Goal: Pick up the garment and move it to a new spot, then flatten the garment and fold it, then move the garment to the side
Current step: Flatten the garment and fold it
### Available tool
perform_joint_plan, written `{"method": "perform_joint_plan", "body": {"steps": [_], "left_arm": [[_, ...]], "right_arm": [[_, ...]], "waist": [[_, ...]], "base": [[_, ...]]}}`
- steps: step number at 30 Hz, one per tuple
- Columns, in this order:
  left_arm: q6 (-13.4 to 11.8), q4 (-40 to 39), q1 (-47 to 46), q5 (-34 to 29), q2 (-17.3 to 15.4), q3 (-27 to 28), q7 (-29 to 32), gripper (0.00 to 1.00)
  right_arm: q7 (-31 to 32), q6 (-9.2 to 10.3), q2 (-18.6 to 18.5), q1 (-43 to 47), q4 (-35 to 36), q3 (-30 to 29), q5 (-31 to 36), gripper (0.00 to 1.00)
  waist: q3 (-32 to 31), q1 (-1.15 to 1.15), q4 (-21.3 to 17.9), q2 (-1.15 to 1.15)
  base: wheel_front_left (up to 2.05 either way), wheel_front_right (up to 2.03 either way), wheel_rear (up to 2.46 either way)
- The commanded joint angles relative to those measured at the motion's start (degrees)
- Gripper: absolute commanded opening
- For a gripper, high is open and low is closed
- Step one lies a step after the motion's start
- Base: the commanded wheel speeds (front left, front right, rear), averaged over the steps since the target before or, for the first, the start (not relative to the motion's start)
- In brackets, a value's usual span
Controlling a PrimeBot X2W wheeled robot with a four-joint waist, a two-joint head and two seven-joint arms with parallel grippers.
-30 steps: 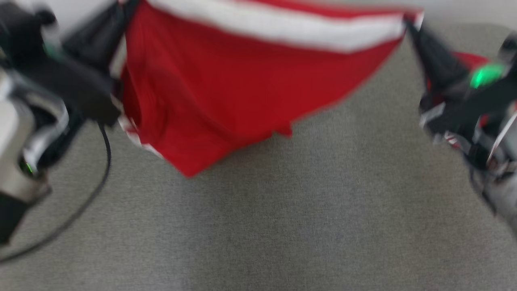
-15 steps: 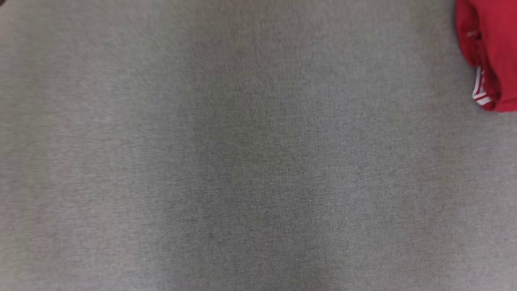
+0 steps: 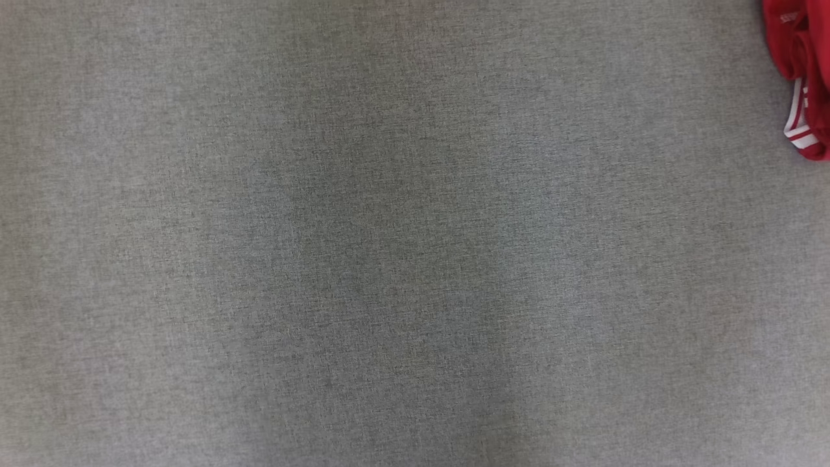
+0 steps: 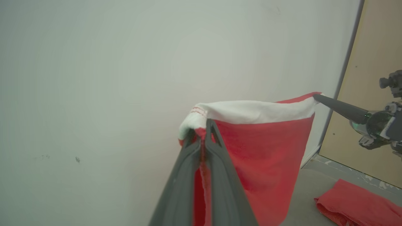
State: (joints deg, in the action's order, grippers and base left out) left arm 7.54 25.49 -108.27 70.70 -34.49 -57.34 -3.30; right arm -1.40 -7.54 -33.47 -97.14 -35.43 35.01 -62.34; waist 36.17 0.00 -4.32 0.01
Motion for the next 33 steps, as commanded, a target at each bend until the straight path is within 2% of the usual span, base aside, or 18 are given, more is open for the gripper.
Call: {"method": "perform_joint_plan", "body": {"steps": [1,5,9,14,17,21,26,33], "left_arm": [[-0.11,-0.08,-0.48,0.58,-0.44,-0.94,-0.89,0.0],[-0.11,-1.33,1.65,1.96,-0.96,-2.87,-3.19,0.0],[-0.11,-5.07,6.96,3.53,-2.8,-5.66,-7.1,0.0],[-0.1,-11.99,19.17,5.12,-6.21,-7.87,-11.11,0.0],[-0.49,-16.46,29.51,5.34,-7.68,-4.68,-11.86,0.0],[-2.03,-22.35,47.83,0.72,-5.62,4.54,-11.83,0.0],[-2.09,-26.42,67.49,-4.85,-2.13,12.42,-11.87,0.0],[-0.53,-24.88,85.26,-14.33,0.52,12.35,-11.88,0.0]], "right_arm": [[-0.83,0.15,-0.42,0.82,0.09,0.56,-1.1,0.0],[-2.04,0.15,-1.59,3.19,1.51,2.54,-2.26,0.0],[-4.68,0.15,-4.7,9.73,7.78,6.4,-4.91,0.0],[-8.66,0.15,-9.76,22.99,17.61,11.87,-9.12,0.0],[-11.36,0.15,-13.23,32.44,22.7,14.52,-11.5,0.0],[-13.5,0.15,-16.9,45.16,27.24,14.98,-13.81,0.0],[-13.76,0.15,-17.12,59.49,30.84,11.48,-12.05,0.0],[-13.79,0.14,-14.68,76.33,32.6,3.94,-8.23,0.0]], "waist": [[-0.06,0.0,0.05,-0.01],[-1.11,0.0,0.1,-0.01],[-3.93,0.0,0.01,-0.01],[-9.04,0.0,-0.3,-0.01],[-11.86,0.0,-0.21,-0.01],[-14.55,0.0,1.11,-0.01],[-17.27,0.0,2.11,-0.01],[-20.71,0.0,2.88,-0.01]], "base": [[0.0,0.0,0.0],[0.0,0.0,0.0],[0.0,0.0,0.0],[0.0,0.0,0.0],[0.0,0.0,0.0],[0.0,0.0,0.0],[0.0,0.0,0.0],[0.0,0.0,0.0]]}}
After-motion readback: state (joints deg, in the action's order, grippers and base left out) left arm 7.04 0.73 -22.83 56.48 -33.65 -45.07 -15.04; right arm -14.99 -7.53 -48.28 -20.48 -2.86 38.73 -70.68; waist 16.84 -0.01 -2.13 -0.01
